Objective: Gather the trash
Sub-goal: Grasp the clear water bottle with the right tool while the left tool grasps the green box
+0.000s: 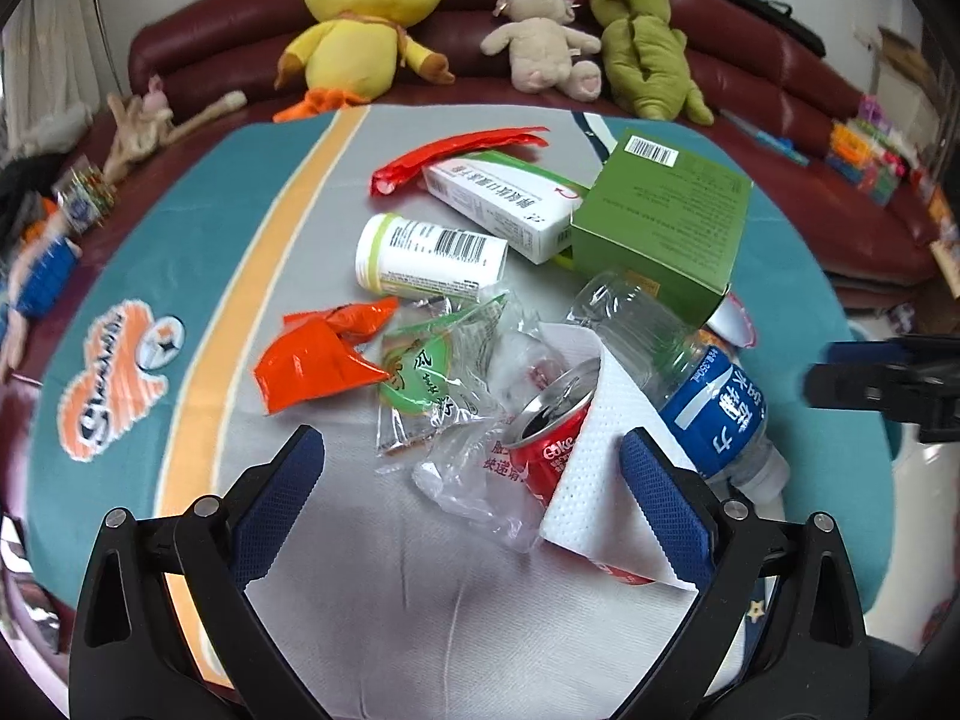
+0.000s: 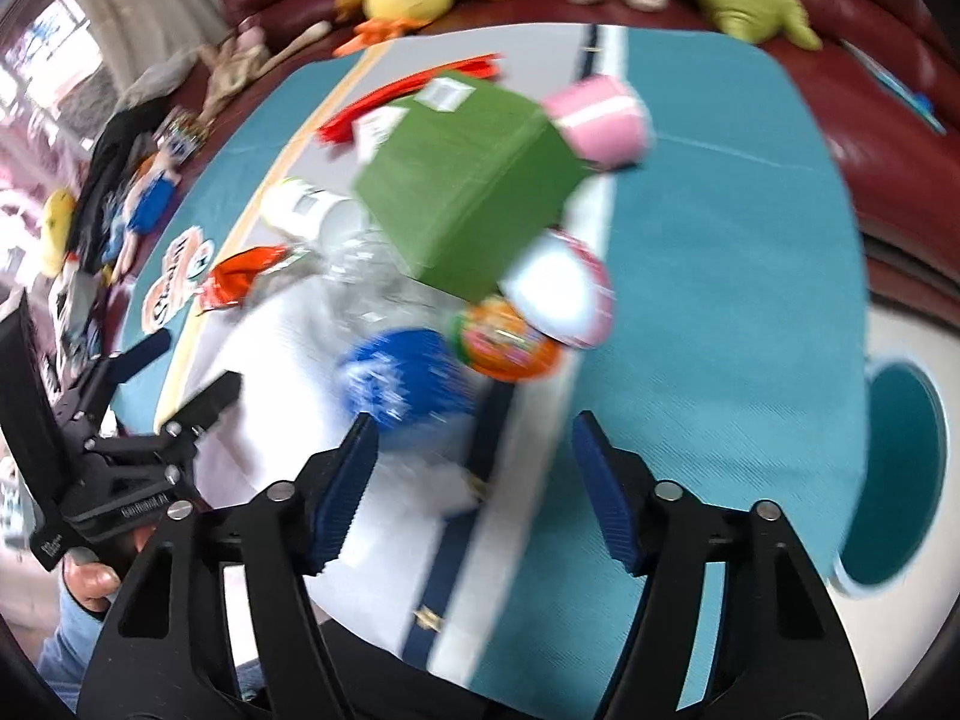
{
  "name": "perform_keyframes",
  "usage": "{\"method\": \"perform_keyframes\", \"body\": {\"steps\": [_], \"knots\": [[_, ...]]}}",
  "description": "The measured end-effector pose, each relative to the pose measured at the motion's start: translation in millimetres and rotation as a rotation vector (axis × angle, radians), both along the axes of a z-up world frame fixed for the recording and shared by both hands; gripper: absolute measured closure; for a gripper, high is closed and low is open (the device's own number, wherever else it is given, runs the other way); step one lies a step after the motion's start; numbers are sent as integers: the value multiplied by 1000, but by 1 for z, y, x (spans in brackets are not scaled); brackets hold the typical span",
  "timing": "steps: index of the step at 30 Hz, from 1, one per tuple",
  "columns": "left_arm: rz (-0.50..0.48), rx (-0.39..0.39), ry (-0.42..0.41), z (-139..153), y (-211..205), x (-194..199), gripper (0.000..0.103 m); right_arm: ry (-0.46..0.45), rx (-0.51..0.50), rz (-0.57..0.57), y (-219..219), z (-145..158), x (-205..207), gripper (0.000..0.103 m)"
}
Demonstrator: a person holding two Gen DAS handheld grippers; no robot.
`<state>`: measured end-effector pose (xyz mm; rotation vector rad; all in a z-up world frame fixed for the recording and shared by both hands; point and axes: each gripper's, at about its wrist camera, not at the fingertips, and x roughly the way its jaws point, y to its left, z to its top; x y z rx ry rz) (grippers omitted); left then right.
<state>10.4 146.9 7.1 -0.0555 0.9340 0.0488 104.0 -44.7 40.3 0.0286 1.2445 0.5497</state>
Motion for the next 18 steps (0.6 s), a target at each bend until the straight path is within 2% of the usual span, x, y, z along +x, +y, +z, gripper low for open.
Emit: {"method": "perform_keyframes", "body": {"steps": [2,4,9,13,18], "knots": [[5,-43,0,2,7,-4,4,16,-5,27,17,-3,7,50],[-6,-86,-18,6,13,-9,4,29,-16,48,31,-7,14,50],[-3,-77,-19,5,24,-11,4,64,-52,73,53,-25,28,50],[34,-110,-3,0,42,-7,4,88,-67,87,62,-35,34,40],[70,-116,20,-8,57,-6,4,126,-84,107,72,-52,40,34]]}}
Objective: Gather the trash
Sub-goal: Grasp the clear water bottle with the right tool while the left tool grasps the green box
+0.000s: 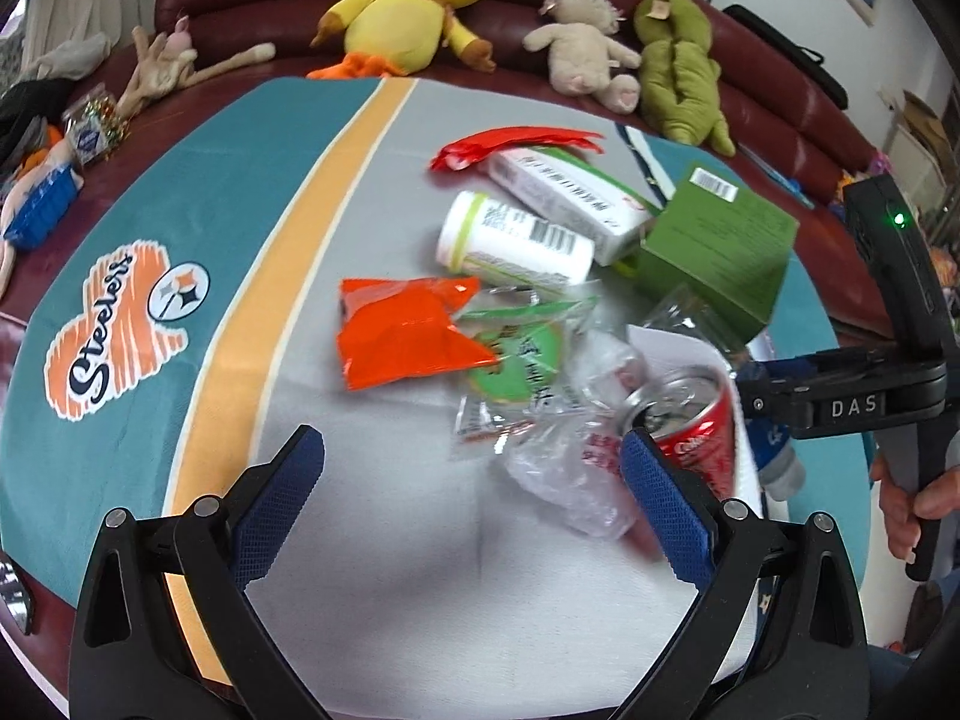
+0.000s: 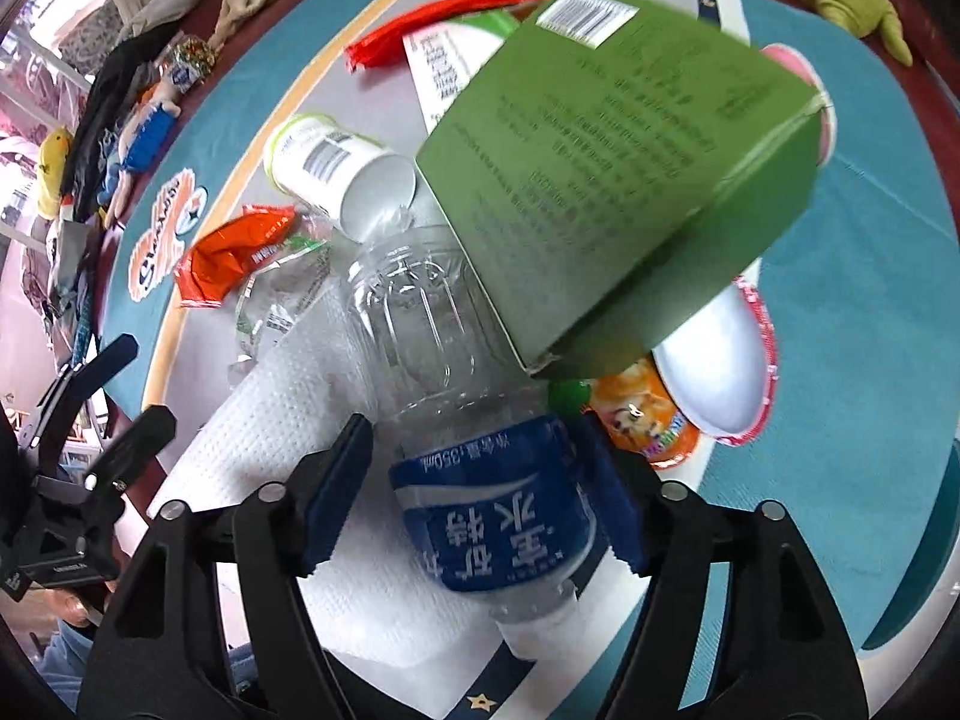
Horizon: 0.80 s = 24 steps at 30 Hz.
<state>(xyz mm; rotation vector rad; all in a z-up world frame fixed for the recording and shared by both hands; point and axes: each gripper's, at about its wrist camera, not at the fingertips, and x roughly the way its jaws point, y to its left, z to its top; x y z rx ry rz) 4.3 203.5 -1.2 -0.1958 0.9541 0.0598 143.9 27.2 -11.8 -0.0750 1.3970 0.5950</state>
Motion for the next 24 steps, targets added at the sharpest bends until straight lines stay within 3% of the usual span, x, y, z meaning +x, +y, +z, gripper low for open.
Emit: {"method": "perform_keyframes", "body": {"steps": [4,10,21,24], "knots": [[15,-11,14,-3,4,0,4,42,27,-6,2,-9,2,34],[2,9,11,3,-5,4,4,11,72,0,-5,6,-13,36],[-133,94,-31,30,-63,31,4,-25,156,-114,-86,46,-41,36],[-196,156,-43,37,-85,46,4,-46,144,-167,-114,48,-43,36]]}}
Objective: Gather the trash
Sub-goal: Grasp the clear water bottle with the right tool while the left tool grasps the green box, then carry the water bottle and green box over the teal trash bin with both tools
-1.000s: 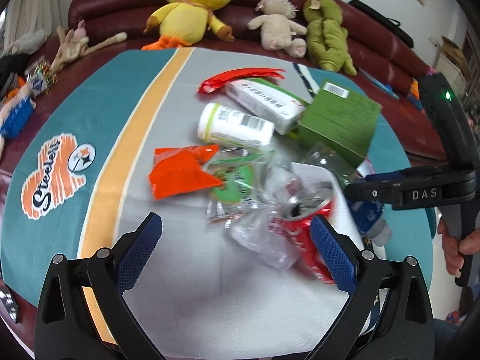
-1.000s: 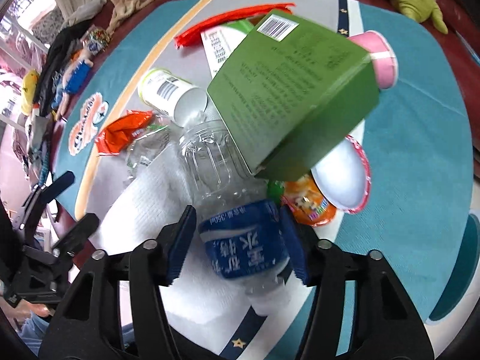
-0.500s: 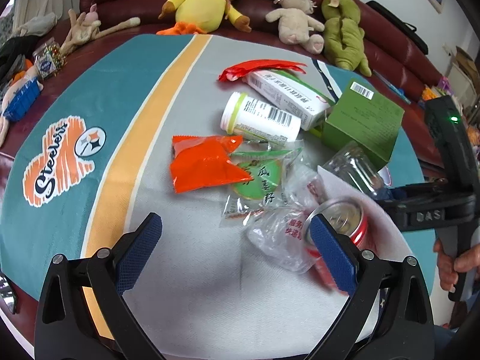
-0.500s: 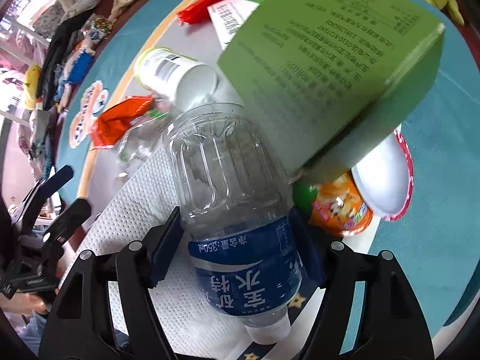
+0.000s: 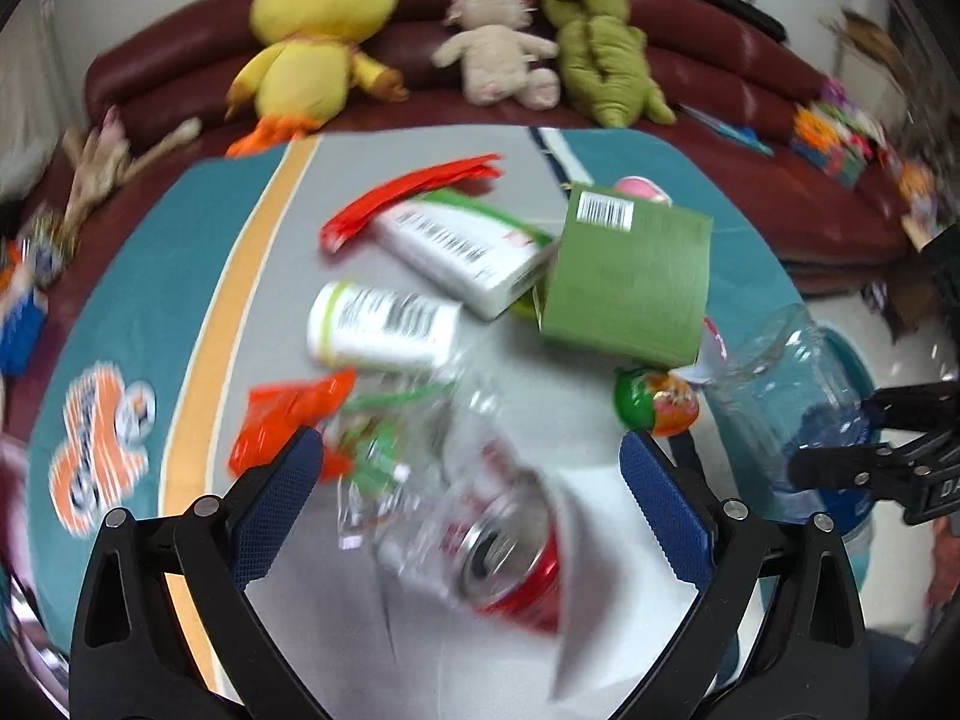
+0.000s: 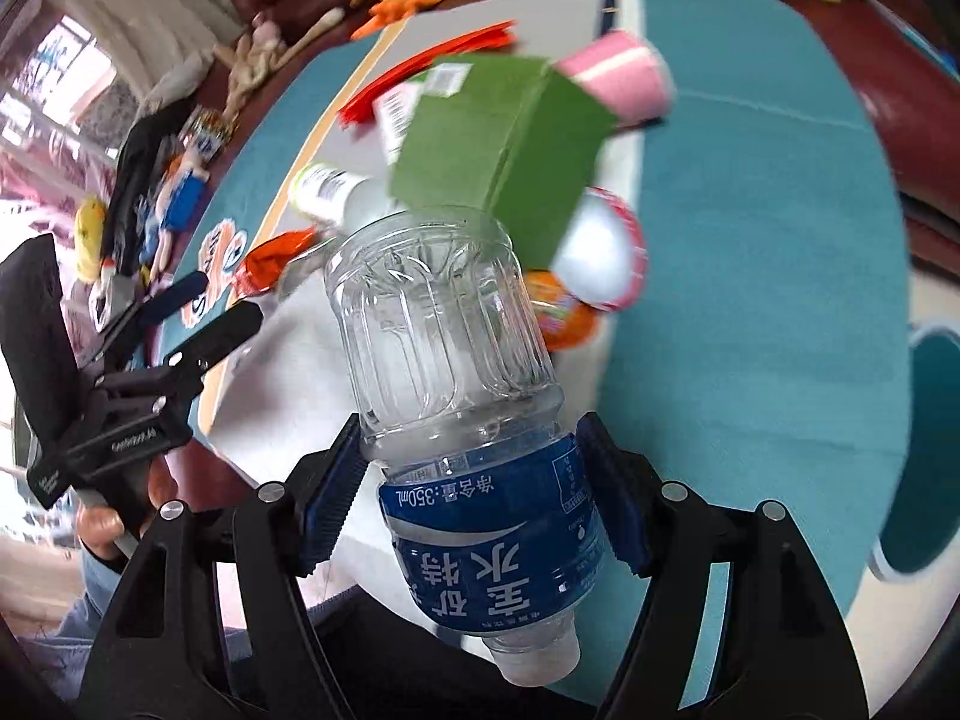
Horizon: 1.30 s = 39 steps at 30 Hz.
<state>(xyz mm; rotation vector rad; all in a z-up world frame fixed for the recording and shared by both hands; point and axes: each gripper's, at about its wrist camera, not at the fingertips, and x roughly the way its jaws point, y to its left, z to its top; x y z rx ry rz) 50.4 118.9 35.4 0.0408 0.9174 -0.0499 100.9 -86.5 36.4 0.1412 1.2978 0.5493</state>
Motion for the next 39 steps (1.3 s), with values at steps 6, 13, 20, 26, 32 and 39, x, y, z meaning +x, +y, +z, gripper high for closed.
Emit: {"method": "perform_keyframes", "body": {"steps": [6,13,20,26,32,39], "knots": [[-135,21,32,3,-24,46,4,-7,-7,-130,-54,-3,9,36],[-288,18,72,-5,-55,96,4,10,11,-207,-86,-15,24,36],[-397,-75,165,-31,-76,131,4,22,20,-249,-107,-26,48,36],[-449,-104,168,-40,-94,110,45,50,24,-272,-119,-40,57,36],[-503,-199,163,-28,-109,89,77,70,42,-282,-123,-51,57,36],[-455,-160,183,-47,-133,89,69,85,65,-304,-129,-59,49,36]]}}
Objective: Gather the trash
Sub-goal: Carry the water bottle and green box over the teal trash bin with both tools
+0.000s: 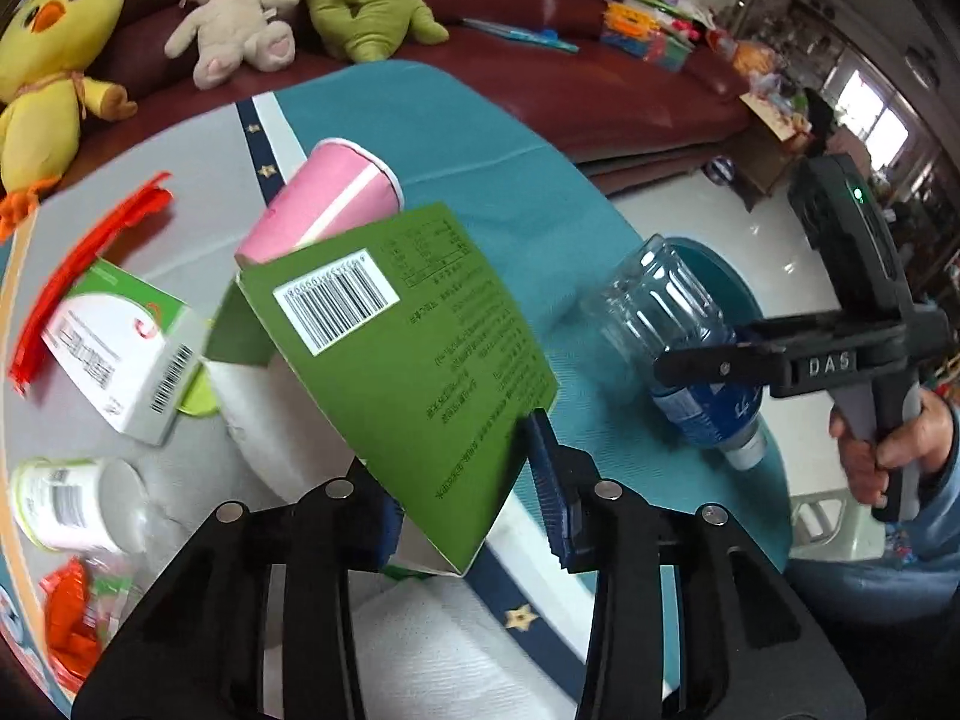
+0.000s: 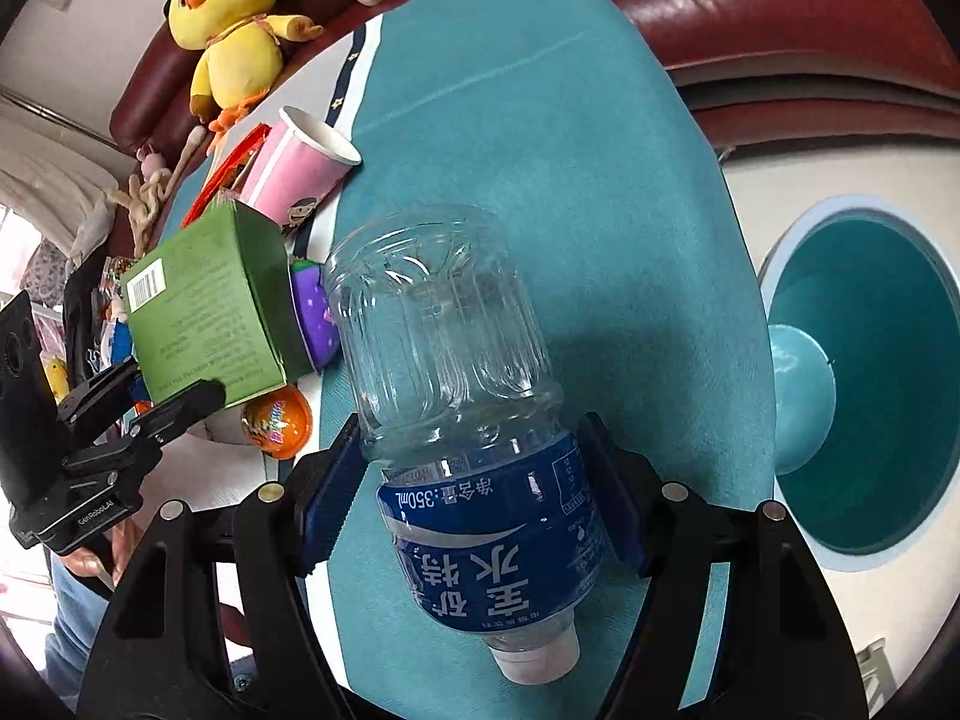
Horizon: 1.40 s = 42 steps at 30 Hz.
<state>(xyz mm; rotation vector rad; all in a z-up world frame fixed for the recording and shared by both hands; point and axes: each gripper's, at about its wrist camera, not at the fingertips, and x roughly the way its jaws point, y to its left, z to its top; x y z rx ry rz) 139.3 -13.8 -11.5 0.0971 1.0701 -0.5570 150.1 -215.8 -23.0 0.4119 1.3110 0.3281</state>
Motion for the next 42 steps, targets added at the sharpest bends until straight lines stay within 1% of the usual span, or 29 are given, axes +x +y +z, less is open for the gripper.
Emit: {"method": "perform_keyframes", "body": {"steps": [2,3,4,6,11,15,19,23,25,28,29,32,34,38,42], "knots": [[17,-9,-7,4,-5,-4,88,-15,8,-17,-3,3,-4,36],[22,0,-19,8,-11,-9,99,-23,10,-21,-5,5,-3,36],[35,15,-38,12,-13,-12,100,-35,19,-28,-7,8,-5,36],[44,3,-56,24,-15,-19,102,-53,38,-40,-12,13,-9,36],[68,24,-113,52,-20,-36,102,-88,92,-65,-27,25,-19,36],[20,-1,-160,79,-47,-48,102,-130,104,-125,-58,37,-28,36],[-52,-25,-156,82,-93,-45,102,-159,96,-230,-108,44,-39,36],[-141,-45,-103,69,-151,-39,102,-159,59,-375,-177,41,-55,36],[-198,-43,-65,57,-190,-35,102,-148,45,-423,-201,36,-59,36],[-252,-33,-13,38,-232,-28,102,-110,24,-491,-235,19,-62,36],[-273,-29,13,28,-249,-26,102,-101,26,-502,-240,14,-62,36],[-312,-11,62,8,-280,-21,102,-70,38,-529,-255,-3,-59,36],[-339,17,107,-10,-300,-15,102,-51,49,-538,-260,-14,-55,36],[-350,48,167,-34,-320,-6,101,-16,63,-542,-264,-36,-43,35],[-346,73,211,-52,-327,4,100,17,72,-533,-263,-55,-36,35]]}}
